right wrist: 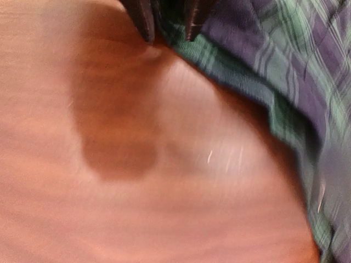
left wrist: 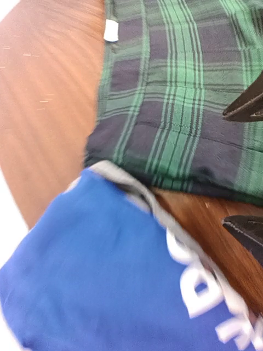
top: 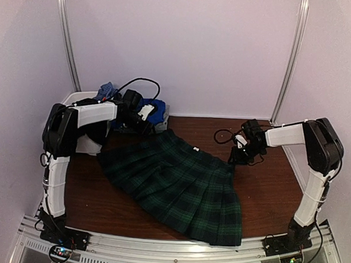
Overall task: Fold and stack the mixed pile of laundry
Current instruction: Adjust the flattened skirt at the center of the board.
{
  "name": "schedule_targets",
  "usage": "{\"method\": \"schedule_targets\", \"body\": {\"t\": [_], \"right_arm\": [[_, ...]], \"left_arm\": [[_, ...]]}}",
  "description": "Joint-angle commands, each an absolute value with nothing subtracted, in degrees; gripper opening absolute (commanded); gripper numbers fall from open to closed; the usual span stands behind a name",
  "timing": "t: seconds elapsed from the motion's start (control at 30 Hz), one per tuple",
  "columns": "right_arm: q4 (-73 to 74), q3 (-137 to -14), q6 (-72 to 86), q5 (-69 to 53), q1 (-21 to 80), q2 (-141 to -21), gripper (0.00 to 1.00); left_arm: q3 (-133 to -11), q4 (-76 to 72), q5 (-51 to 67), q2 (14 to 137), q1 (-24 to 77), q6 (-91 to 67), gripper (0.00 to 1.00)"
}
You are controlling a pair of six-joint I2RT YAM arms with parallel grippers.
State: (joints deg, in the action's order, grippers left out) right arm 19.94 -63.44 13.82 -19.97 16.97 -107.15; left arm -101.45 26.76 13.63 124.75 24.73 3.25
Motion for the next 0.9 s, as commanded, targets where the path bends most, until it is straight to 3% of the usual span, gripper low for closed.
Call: {"method": "schedule_targets", "body": {"t": [0.0, 0.07, 0.27, 0.6, 0.73, 0.87], "right_arm": [[24.29, -68.3, 13.1, -17.46, 15.73, -108.22, 0.42], [24.26, -67.38, 13.79, -18.83, 15.16, -105.57, 0.55], [23.24, -57.34, 16.17, -24.02, 14.68, -95.38, 0.72], [17.12, -41.11, 23.29, -33.61, 15.64, -86.83, 0.74], [13.57, -37.44, 25.9, -36.25, 17.3, -86.75, 0.75], [10.75, -35.25, 26.93, -37.69, 18.13, -87.76, 0.71]], "left_arm": [[-106.07, 32.24, 15.15, 129.7, 24.91, 5.95, 0.59], [-105.86, 32.26, 14.82, 130.53, 24.1, 5.02, 0.6], [-104.05, 33.87, 12.04, 131.05, 23.2, 5.45, 0.62], [-103.14, 35.85, 13.59, 133.7, 22.41, 5.32, 0.6], [-103.25, 36.84, 15.86, 134.91, 22.41, 5.2, 0.47], [-103.02, 36.87, 17.85, 133.85, 22.65, 4.52, 0.21]]}}
